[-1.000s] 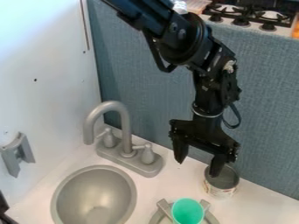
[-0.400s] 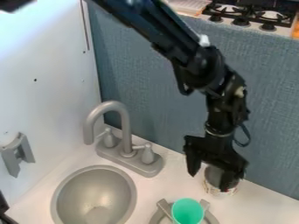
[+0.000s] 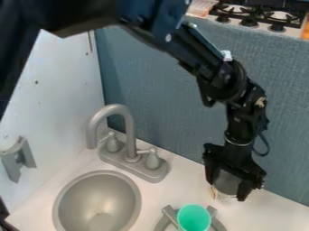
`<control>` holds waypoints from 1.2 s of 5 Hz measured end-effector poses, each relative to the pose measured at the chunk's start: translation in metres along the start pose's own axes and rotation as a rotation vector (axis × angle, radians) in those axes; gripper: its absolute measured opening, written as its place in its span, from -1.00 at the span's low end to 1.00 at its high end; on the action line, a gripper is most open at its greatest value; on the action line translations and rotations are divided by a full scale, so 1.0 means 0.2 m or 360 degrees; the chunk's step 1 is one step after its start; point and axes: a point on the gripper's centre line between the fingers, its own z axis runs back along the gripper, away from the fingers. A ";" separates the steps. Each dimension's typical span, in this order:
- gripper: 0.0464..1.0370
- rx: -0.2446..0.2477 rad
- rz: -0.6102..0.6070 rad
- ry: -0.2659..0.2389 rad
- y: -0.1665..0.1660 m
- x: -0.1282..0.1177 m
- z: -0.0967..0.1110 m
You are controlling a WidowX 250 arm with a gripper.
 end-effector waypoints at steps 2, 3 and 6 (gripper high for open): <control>0.93 0.0137 0.0016 0.0052 0.02 0.09 -0.11; 0.93 0.0169 0.0027 -0.0007 0.01 0.11 -0.13; 0.93 0.0135 -0.0020 -0.0034 -0.02 0.17 -0.23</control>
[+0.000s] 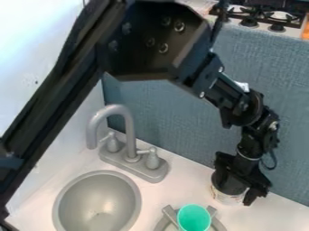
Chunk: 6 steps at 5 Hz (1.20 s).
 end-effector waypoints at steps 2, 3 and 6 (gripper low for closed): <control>0.93 0.0253 0.0119 0.0110 0.08 0.00 -0.06; 0.93 0.0482 0.0290 0.0220 0.21 -0.11 -0.09; 0.93 0.0464 0.0529 0.0253 0.43 -0.27 -0.03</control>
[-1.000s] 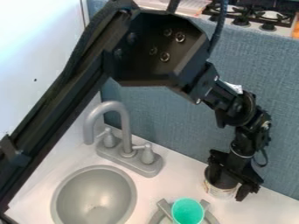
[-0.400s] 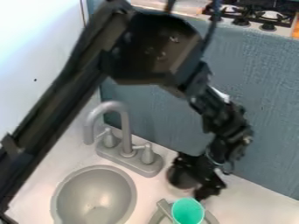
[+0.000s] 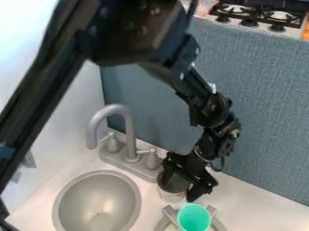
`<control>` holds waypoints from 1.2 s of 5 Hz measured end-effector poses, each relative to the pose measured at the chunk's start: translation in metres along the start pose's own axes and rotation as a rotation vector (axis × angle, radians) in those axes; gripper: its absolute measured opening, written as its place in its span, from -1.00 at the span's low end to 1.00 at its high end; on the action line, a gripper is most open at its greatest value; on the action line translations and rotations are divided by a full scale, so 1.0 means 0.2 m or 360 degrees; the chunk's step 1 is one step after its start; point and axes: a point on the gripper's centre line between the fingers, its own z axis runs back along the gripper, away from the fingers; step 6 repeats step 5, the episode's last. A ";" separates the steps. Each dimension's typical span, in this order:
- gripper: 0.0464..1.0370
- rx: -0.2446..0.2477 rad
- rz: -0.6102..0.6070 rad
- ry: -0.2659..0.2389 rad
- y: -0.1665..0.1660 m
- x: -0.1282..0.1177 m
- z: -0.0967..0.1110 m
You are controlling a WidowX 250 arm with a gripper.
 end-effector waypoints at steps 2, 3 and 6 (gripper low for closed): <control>0.93 -0.0273 0.0057 -0.0255 0.01 0.03 0.27; 0.93 -0.0451 0.0090 -0.0212 0.04 -0.09 0.41; 0.93 -0.0627 -0.0047 -0.0006 0.09 -0.40 0.56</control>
